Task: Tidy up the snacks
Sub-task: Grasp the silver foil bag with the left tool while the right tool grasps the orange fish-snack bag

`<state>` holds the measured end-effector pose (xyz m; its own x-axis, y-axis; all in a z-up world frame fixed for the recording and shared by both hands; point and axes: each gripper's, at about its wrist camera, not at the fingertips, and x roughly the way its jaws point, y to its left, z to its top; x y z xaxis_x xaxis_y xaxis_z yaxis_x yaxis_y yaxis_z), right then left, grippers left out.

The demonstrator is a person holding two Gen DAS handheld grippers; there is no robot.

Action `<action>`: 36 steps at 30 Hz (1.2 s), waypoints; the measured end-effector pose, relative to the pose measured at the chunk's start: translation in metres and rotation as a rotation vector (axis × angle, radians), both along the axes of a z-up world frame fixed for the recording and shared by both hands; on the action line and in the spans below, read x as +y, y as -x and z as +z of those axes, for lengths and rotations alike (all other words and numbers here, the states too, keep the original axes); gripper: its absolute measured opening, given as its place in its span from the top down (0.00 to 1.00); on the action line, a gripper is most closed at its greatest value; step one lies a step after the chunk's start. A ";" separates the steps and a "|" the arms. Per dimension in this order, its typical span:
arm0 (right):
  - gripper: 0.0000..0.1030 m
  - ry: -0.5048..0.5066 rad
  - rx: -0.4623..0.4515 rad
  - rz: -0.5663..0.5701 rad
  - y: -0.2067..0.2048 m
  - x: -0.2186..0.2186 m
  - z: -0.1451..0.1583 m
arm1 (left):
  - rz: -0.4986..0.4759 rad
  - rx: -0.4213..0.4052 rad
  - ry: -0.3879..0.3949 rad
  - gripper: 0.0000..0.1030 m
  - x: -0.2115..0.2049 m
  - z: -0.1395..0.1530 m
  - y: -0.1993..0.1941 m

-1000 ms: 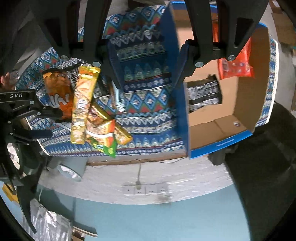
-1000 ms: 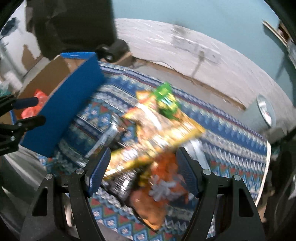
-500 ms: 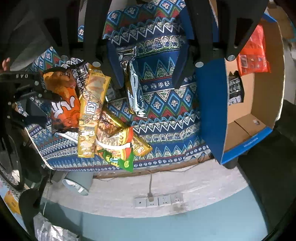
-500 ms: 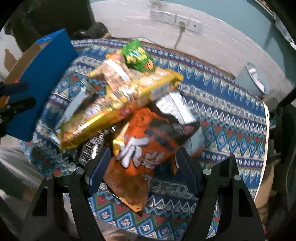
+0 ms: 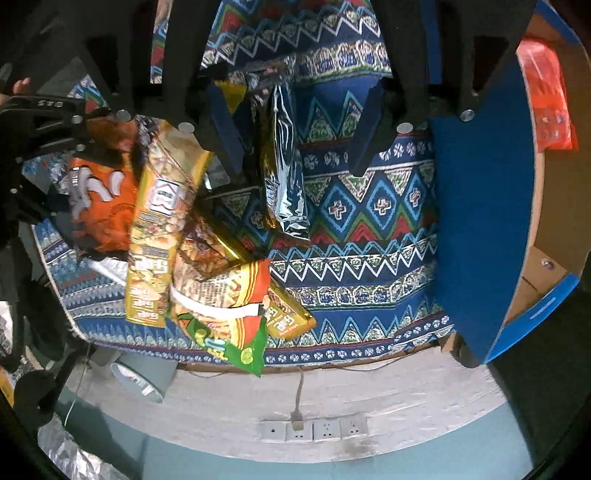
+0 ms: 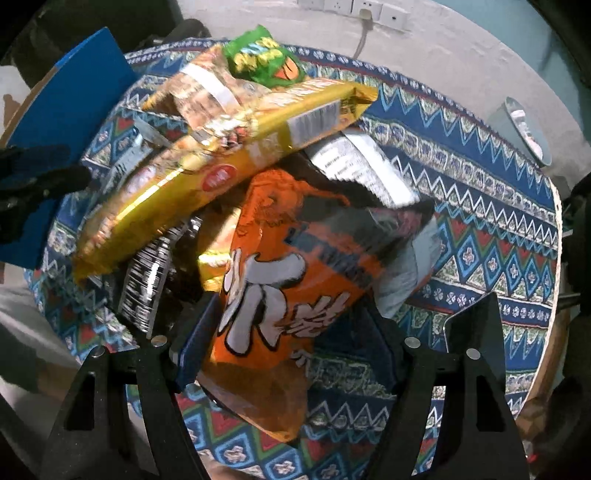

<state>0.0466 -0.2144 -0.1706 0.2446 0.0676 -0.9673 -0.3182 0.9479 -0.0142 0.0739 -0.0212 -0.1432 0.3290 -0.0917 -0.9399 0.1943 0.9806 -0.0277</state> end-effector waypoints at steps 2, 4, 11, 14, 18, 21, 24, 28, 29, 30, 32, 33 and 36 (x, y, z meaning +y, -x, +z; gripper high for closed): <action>0.37 0.011 -0.001 -0.002 0.000 -0.007 0.000 | 0.005 0.007 -0.008 0.41 0.000 -0.005 -0.004; 0.37 0.024 -0.016 -0.023 0.000 -0.015 0.002 | 0.012 0.025 -0.004 0.41 0.000 -0.012 -0.008; 0.37 -0.018 -0.016 -0.039 -0.004 -0.020 -0.008 | 0.001 0.079 -0.022 0.41 -0.007 -0.038 -0.014; 0.37 -0.009 -0.026 -0.034 -0.006 -0.017 -0.013 | -0.014 0.077 -0.035 0.41 -0.011 -0.042 -0.013; 0.43 0.021 -0.030 -0.021 -0.010 -0.013 -0.023 | -0.036 0.086 -0.040 0.63 -0.017 -0.046 -0.010; 0.55 0.044 -0.045 0.001 -0.008 -0.013 -0.023 | -0.058 0.087 -0.040 0.71 -0.021 -0.047 -0.006; 0.55 0.021 -0.033 -0.005 -0.005 -0.019 -0.018 | -0.085 0.062 -0.061 0.72 -0.023 -0.042 -0.001; 0.55 0.018 -0.042 -0.018 0.001 -0.025 -0.008 | -0.094 0.034 -0.068 0.72 -0.025 -0.028 0.006; 0.55 0.018 -0.045 -0.019 0.001 -0.027 -0.006 | -0.098 0.023 -0.068 0.72 -0.025 -0.023 0.009; 0.55 0.020 -0.052 -0.020 0.004 -0.026 -0.003 | -0.100 0.015 -0.068 0.72 -0.026 -0.020 0.013; 0.55 0.015 -0.069 -0.019 0.005 -0.028 0.003 | -0.102 -0.001 -0.070 0.72 -0.025 -0.014 0.017; 0.55 0.015 -0.078 -0.018 0.007 -0.027 0.007 | -0.102 -0.009 -0.070 0.72 -0.022 -0.012 0.020; 0.55 0.018 -0.106 -0.014 0.010 -0.030 0.017 | -0.106 -0.036 -0.078 0.72 -0.016 -0.004 0.024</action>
<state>0.0368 -0.2446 -0.1533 0.3467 0.0467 -0.9368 -0.3008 0.9515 -0.0639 0.0503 -0.0371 -0.1469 0.3551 -0.0547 -0.9332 0.2963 0.9534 0.0569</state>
